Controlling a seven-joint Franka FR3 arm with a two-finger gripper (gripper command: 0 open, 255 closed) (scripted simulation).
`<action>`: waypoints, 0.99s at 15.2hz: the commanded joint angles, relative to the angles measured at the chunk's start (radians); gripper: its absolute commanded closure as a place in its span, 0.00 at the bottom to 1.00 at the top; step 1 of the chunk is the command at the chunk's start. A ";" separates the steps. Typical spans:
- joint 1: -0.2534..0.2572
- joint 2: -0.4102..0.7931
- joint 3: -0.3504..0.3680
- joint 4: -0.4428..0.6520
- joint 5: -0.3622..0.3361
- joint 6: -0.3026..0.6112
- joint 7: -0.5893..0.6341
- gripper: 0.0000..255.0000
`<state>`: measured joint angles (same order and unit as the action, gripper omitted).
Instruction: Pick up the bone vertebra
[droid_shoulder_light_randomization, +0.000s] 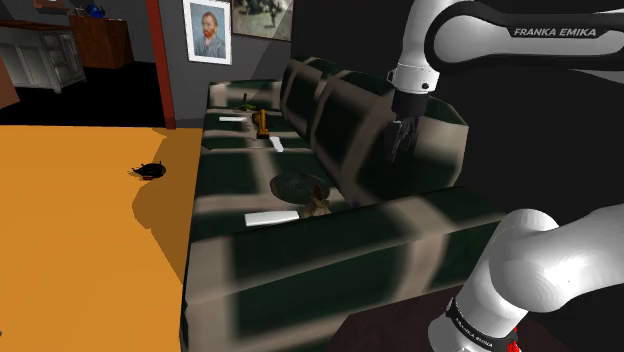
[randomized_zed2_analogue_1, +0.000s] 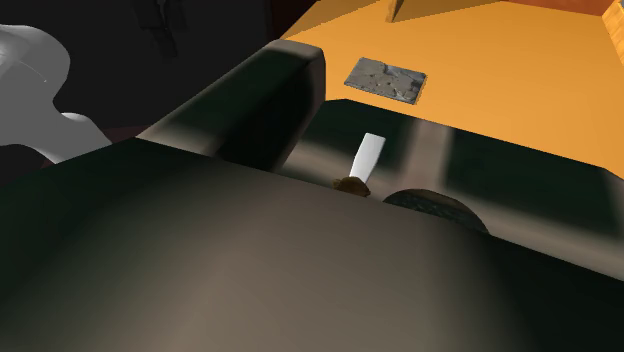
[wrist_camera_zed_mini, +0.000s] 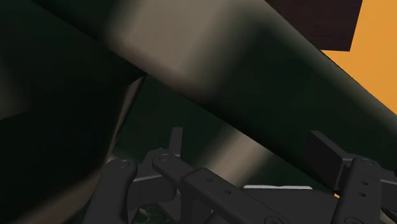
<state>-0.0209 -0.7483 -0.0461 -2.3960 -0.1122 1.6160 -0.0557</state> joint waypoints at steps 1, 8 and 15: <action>0.000 0.000 0.000 0.000 0.000 0.000 0.000 0.00; -0.004 0.178 -0.087 -0.051 -0.025 0.235 -0.094 0.00; 0.003 0.418 -0.165 -0.029 -0.011 0.454 -0.199 0.00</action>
<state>-0.0199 -0.3742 -0.1997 -2.4397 -0.1286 2.0384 -0.2364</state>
